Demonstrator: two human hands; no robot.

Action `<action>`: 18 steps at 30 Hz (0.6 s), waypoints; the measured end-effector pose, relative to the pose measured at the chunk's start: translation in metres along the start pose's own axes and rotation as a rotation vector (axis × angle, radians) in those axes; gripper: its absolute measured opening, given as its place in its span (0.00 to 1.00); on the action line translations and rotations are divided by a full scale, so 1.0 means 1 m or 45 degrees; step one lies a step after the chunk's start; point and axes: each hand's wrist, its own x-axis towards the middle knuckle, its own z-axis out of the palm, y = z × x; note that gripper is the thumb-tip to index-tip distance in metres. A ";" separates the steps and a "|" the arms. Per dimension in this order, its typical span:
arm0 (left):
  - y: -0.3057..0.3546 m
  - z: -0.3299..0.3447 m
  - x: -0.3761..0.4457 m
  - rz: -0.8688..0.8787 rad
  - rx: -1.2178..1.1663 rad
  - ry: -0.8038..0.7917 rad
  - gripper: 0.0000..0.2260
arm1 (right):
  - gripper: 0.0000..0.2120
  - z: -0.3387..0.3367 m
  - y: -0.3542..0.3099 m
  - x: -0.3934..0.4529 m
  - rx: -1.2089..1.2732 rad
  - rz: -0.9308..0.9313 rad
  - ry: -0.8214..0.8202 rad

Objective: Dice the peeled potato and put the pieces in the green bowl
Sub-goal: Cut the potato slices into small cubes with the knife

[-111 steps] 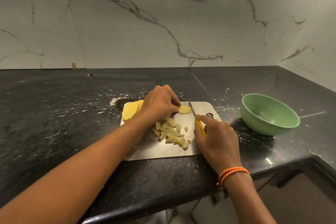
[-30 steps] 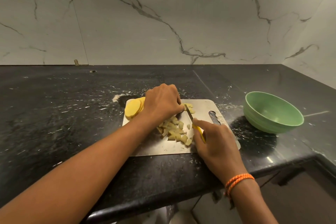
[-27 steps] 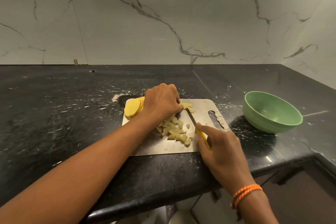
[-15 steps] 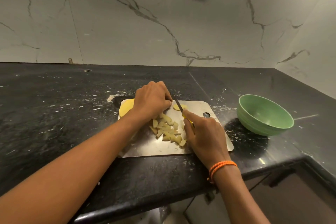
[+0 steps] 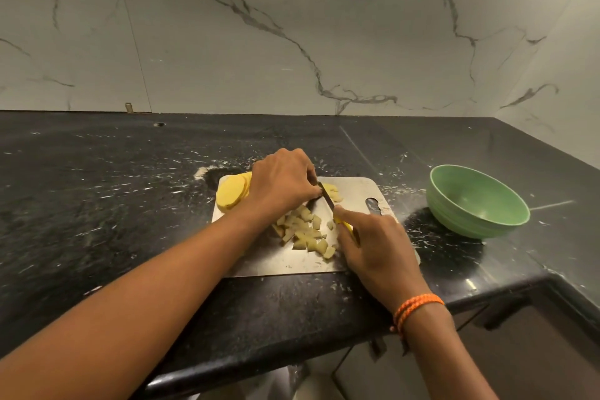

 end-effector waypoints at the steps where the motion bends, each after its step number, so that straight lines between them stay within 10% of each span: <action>1: -0.001 -0.001 0.000 -0.007 -0.019 -0.018 0.13 | 0.14 -0.004 0.002 -0.008 0.011 0.013 -0.005; 7: -0.004 -0.004 0.000 0.042 -0.090 -0.044 0.10 | 0.17 -0.032 0.024 -0.030 0.278 0.123 0.055; 14: -0.030 -0.040 0.013 0.133 -0.240 -0.226 0.07 | 0.17 -0.018 0.058 0.024 -0.185 0.125 0.027; 18: -0.065 -0.063 0.024 0.161 -0.224 -0.687 0.16 | 0.17 -0.018 0.058 0.026 -0.203 -0.115 -0.086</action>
